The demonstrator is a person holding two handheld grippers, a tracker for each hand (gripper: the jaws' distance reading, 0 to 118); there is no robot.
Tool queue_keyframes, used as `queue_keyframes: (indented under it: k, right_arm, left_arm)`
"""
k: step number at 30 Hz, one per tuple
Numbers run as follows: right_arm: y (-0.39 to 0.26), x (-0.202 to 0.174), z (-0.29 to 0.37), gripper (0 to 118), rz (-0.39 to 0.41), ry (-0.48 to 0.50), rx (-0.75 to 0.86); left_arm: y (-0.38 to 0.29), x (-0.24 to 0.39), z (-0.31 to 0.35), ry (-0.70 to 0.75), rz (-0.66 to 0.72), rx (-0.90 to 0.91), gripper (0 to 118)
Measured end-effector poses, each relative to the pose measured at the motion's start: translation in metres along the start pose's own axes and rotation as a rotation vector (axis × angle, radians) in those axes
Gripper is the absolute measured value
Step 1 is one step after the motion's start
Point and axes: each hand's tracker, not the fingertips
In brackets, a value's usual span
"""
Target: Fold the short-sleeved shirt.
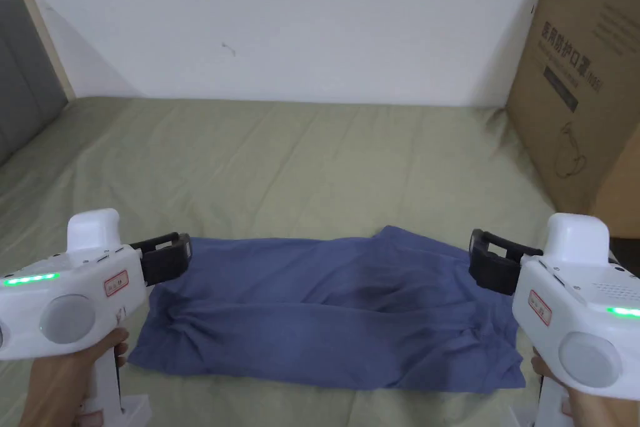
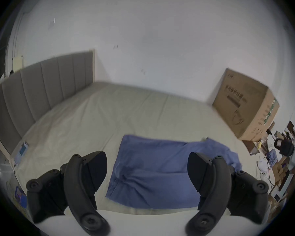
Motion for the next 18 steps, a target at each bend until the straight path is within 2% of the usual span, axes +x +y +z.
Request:
queue_keyframes:
  k: [2, 3, 5, 6, 7, 8, 9, 10, 12, 13, 18]
  right_arm:
    - [0.006, -0.006, 0.024, 100, 0.020, -0.008, 0.071]
    - [0.006, -0.009, 0.034, 91, 0.027, -0.016, 0.093]
    - [0.005, -0.016, 0.051, 59, 0.048, -0.043, 0.132]
    - [0.003, -0.018, 0.056, 34, 0.064, -0.061, 0.147]
    - [0.001, -0.021, 0.059, 16, 0.077, -0.075, 0.154]
    - [-0.001, -0.023, 0.063, 2, 0.089, -0.081, 0.154]
    - [-0.003, -0.025, 0.066, 0, 0.095, -0.078, 0.157]
    - [-0.004, -0.024, 0.067, 0, 0.092, -0.073, 0.158]
    - [-0.007, -0.025, 0.071, 0, 0.080, -0.057, 0.159]
    - [-0.007, -0.025, 0.072, 0, 0.078, -0.053, 0.152]
    - [-0.008, -0.022, 0.068, 0, 0.070, -0.055, 0.139]
  left_arm:
    - [-0.004, 0.010, 0.020, -0.015, -0.029, 0.075, 99]
    - [-0.007, 0.016, 0.030, -0.023, -0.053, 0.106, 99]
    - [-0.020, 0.024, 0.040, -0.015, -0.121, 0.167, 97]
    - [-0.026, 0.030, 0.045, 0.000, -0.153, 0.183, 88]
    - [-0.031, 0.035, 0.050, 0.012, -0.175, 0.190, 68]
    - [-0.036, 0.039, 0.056, 0.003, -0.193, 0.198, 36]
    - [-0.040, 0.042, 0.059, -0.004, -0.197, 0.202, 12]
    - [-0.042, 0.044, 0.061, -0.005, -0.190, 0.200, 3]
    - [-0.044, 0.044, 0.065, -0.014, -0.163, 0.208, 0]
    - [-0.043, 0.042, 0.065, -0.067, -0.143, 0.188, 0]
    - [-0.040, 0.038, 0.055, -0.035, -0.153, 0.155, 0]
